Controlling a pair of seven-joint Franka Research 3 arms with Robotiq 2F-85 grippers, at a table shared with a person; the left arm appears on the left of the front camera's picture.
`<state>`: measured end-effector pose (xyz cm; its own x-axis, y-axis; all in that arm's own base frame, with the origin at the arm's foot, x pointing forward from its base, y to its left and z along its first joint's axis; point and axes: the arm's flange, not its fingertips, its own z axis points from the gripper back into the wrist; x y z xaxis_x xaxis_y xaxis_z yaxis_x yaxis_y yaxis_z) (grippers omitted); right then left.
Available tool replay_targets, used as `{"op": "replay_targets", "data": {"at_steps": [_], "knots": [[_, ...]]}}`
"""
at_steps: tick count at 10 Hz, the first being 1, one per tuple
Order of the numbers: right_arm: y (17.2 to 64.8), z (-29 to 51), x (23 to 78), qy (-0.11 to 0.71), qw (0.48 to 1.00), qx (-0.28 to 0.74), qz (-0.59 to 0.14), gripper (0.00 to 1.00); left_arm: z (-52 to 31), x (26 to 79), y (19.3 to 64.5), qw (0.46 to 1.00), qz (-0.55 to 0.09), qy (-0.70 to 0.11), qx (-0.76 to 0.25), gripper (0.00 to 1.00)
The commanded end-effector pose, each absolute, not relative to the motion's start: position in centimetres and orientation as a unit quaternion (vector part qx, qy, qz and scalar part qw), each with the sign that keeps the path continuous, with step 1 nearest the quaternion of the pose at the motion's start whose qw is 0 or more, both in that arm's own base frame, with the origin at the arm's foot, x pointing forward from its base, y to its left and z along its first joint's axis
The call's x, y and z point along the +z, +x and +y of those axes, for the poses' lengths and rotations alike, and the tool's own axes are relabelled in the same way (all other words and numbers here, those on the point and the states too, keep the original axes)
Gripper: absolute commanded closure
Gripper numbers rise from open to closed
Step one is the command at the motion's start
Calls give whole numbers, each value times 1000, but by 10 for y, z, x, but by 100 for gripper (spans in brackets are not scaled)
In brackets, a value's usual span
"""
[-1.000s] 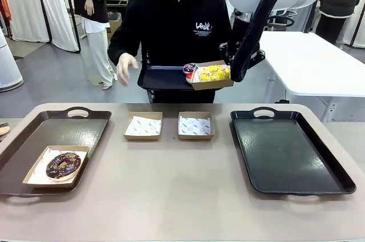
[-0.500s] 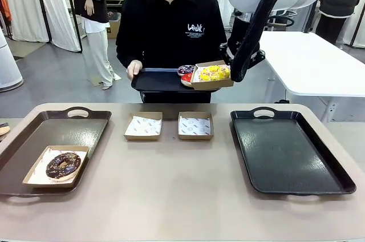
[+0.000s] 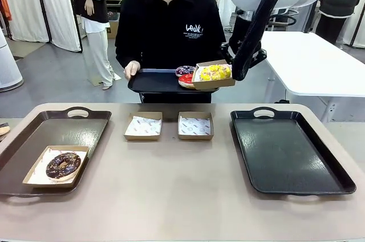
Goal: Individually package the donuts and arrange them on the tray.
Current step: Place the picked Paper togo box on the Handle tray while simultaneously picking up another Paper togo box from the table with the other hand.
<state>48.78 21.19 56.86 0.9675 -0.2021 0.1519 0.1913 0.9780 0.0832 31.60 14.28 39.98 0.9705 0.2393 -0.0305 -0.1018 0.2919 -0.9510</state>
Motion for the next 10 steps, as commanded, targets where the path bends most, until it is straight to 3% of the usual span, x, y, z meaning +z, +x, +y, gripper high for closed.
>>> {"op": "replay_targets", "data": {"at_steps": [1, 5, 10], "knots": [[453, 154, 587, 15, 995, -71, -71, 99, 107, 430, 348, 840, -38, -531, 104, 0], [412, 33, 575, 5, 991, -122, -54, 99, -21, 490, 427, 917, -19, -392, 68, 0], [420, -2, 482, 29, 997, -71, -31, 99, -138, 480, 510, 981, -61, -175, 51, 0]]}}
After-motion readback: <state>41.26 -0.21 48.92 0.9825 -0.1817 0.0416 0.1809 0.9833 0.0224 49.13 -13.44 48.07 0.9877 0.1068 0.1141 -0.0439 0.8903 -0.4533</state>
